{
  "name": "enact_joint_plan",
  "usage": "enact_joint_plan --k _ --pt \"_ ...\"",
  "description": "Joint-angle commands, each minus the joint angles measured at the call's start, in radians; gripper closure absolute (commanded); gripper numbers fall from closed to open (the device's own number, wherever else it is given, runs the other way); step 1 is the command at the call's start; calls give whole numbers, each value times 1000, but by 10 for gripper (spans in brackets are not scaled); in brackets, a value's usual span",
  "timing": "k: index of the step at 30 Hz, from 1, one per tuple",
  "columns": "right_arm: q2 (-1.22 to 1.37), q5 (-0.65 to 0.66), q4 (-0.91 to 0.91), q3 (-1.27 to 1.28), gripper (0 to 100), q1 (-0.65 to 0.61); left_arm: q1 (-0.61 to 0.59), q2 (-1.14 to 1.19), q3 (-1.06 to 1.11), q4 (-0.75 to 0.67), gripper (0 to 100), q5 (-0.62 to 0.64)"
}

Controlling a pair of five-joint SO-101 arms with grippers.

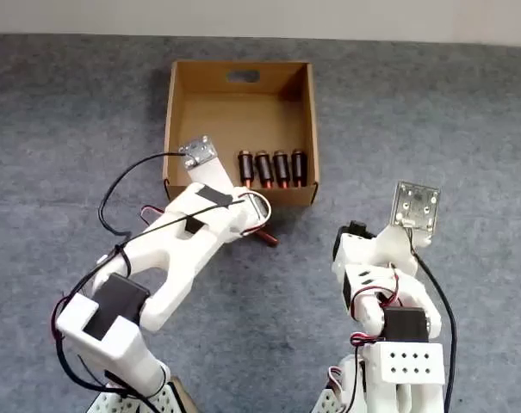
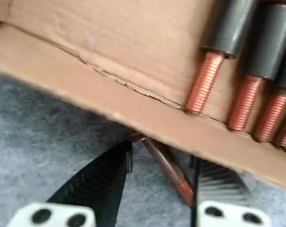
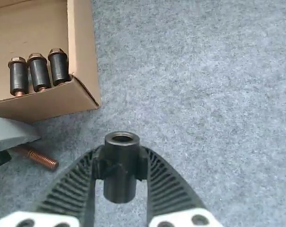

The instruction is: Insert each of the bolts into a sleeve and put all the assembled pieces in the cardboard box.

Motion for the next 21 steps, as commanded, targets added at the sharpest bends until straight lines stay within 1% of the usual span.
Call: enact_joint_plan --k 1,3,4,5,8,12,14,16,17,21 --pt "-13 -9 -18 -8 992 8 -25 -10 -5 15 915 -32" --pt "-13 -9 -18 -8 992 8 -22 -10 -5 48 993 -121" --pt "-13 -9 -19 -8 992 8 -19 -10 -5 74 993 -146" --pt "-13 -9 -19 -8 992 8 -18 -10 -8 107 980 -147" --pt "-15 -9 -19 -8 992 8 -22 -13 -13 198 991 -163" --pt "-15 -9 -19 -8 992 8 -25 -87 -5 364 992 -290" --pt "-15 -9 -19 -8 992 7 -25 -143 -10 465 992 -368" --pt "-15 -9 -19 -8 992 7 -27 -197 -5 534 991 -470" --pt "-15 -9 -19 -8 992 7 -27 -217 -5 552 990 -523" --pt "-15 -9 -19 -8 992 5 -41 -229 28 552 989 -723"
